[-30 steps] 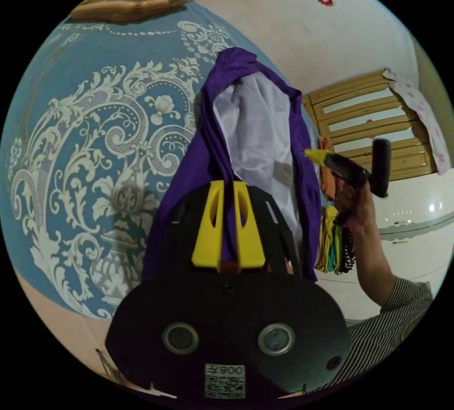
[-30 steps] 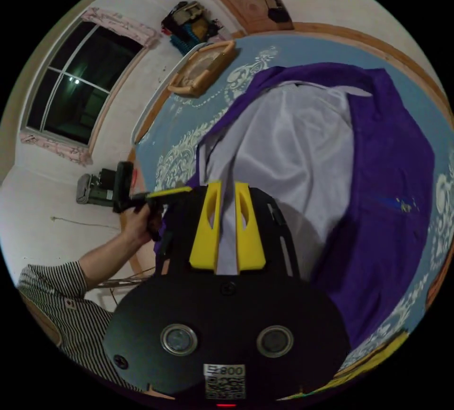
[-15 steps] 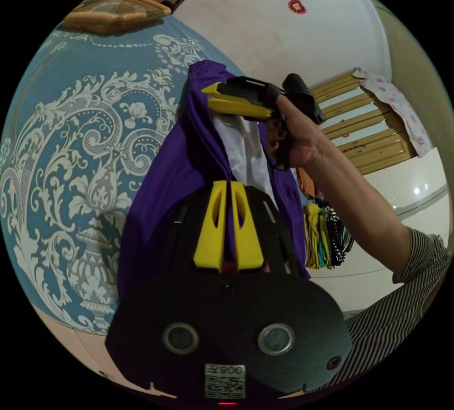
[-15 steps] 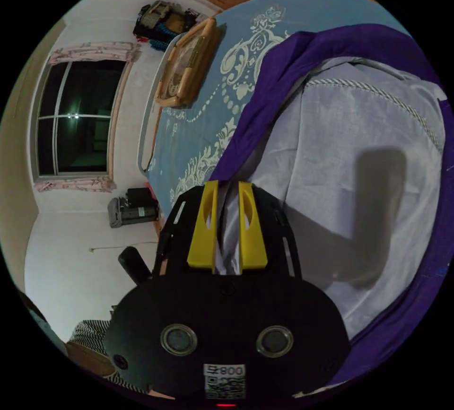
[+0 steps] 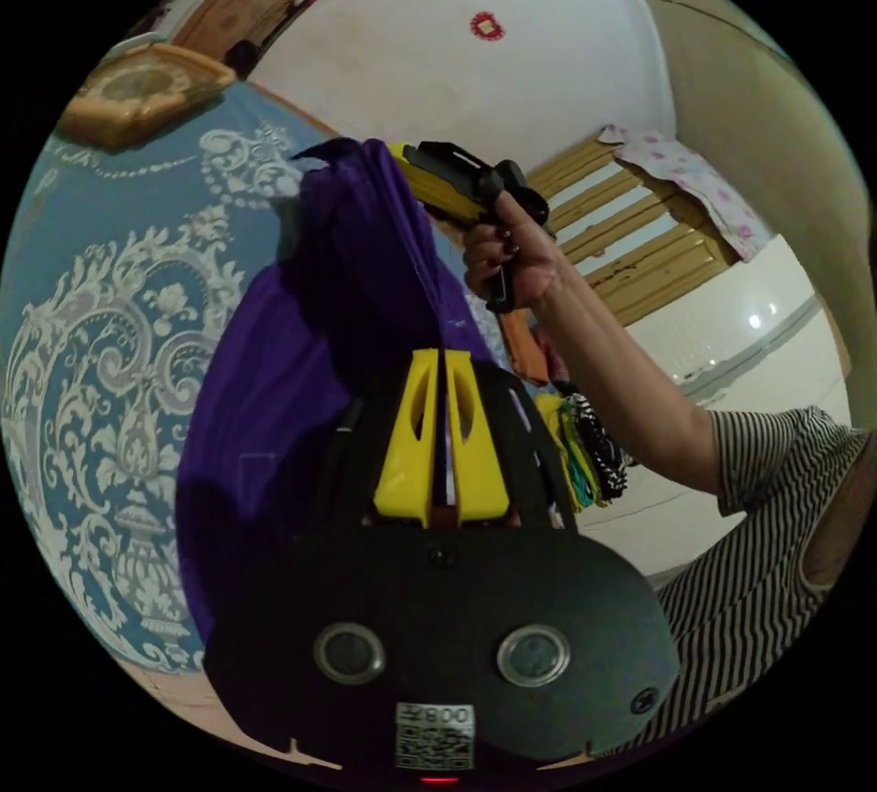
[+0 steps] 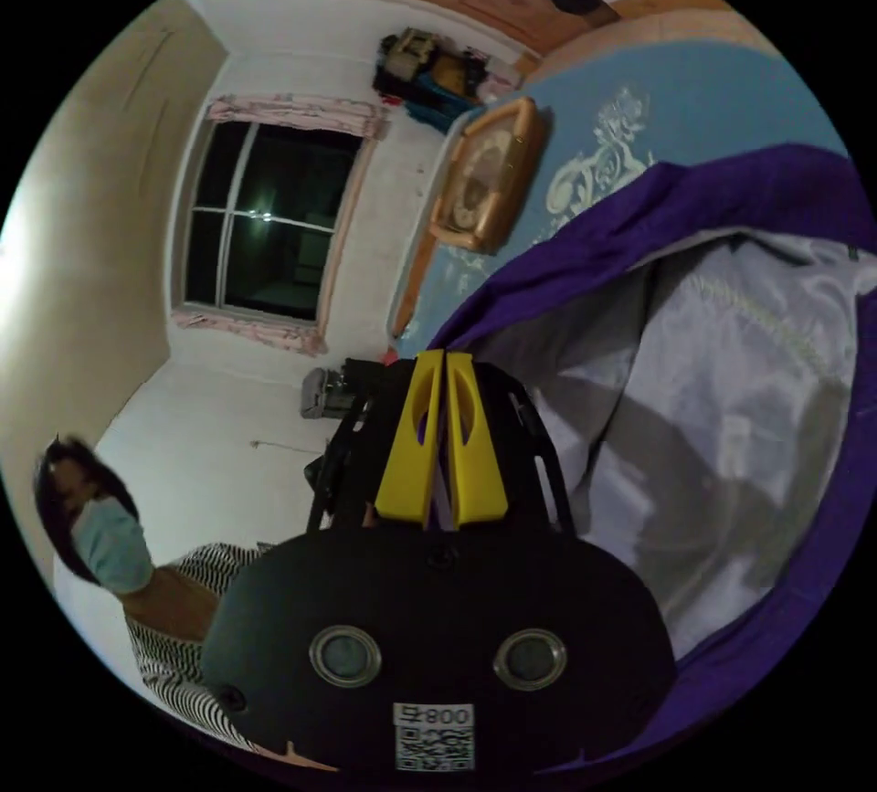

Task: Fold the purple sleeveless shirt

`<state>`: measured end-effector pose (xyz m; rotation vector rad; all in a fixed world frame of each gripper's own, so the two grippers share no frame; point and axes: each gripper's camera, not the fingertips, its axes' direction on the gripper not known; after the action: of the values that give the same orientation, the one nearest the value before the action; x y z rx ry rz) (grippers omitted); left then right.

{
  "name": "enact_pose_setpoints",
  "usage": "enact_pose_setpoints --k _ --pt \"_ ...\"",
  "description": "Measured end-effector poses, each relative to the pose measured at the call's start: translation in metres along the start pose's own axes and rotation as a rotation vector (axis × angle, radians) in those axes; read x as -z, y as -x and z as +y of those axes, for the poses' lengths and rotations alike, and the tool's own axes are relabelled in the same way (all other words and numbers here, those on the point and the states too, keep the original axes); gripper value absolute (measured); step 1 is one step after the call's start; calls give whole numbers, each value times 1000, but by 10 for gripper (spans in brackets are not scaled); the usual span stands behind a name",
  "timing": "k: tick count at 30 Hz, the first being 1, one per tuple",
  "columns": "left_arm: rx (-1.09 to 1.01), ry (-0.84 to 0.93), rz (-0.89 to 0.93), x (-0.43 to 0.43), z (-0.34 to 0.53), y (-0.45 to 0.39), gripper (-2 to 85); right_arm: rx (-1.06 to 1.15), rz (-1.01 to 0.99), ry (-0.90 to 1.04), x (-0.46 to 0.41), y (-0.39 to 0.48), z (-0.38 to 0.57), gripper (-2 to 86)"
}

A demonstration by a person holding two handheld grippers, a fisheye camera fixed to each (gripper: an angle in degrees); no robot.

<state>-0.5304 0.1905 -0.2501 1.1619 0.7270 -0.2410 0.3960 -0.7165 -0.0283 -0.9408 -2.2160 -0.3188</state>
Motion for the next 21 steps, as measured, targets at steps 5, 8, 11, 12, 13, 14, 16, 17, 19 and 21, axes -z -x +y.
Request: enact_pose_setpoints --k 5,8,11,12,13,14,16,17,19,21 --pt "-93 110 46 -67 -10 -27 13 38 124 -41 74 6 2 5" --pt "-57 221 41 -127 -8 -19 16 -104 278 -47 99 -22 5 8" --pt "3 323 6 -175 -5 -4 23 -199 339 -85 106 -39 11 16" --pt "16 332 -10 -184 -4 -1 27 -193 352 -98 106 -38 11 20" --pt "17 332 -12 -187 -5 0 29 -169 386 -122 105 -33 10 29" --pt "9 326 -14 -191 -5 -1 34 -144 431 -144 102 -25 7 39" --pt "-10 324 -21 -198 -5 -1 41 -99 499 -173 98 -11 -2 59" --pt "-17 329 -27 -202 -5 -1 46 -64 544 -210 95 0 -8 71" --pt "-20 346 -21 -211 -5 0 51 -11 598 -245 90 16 -17 84" --pt "-25 340 -4 -219 -6 0 54 25 641 -253 82 25 -28 88"
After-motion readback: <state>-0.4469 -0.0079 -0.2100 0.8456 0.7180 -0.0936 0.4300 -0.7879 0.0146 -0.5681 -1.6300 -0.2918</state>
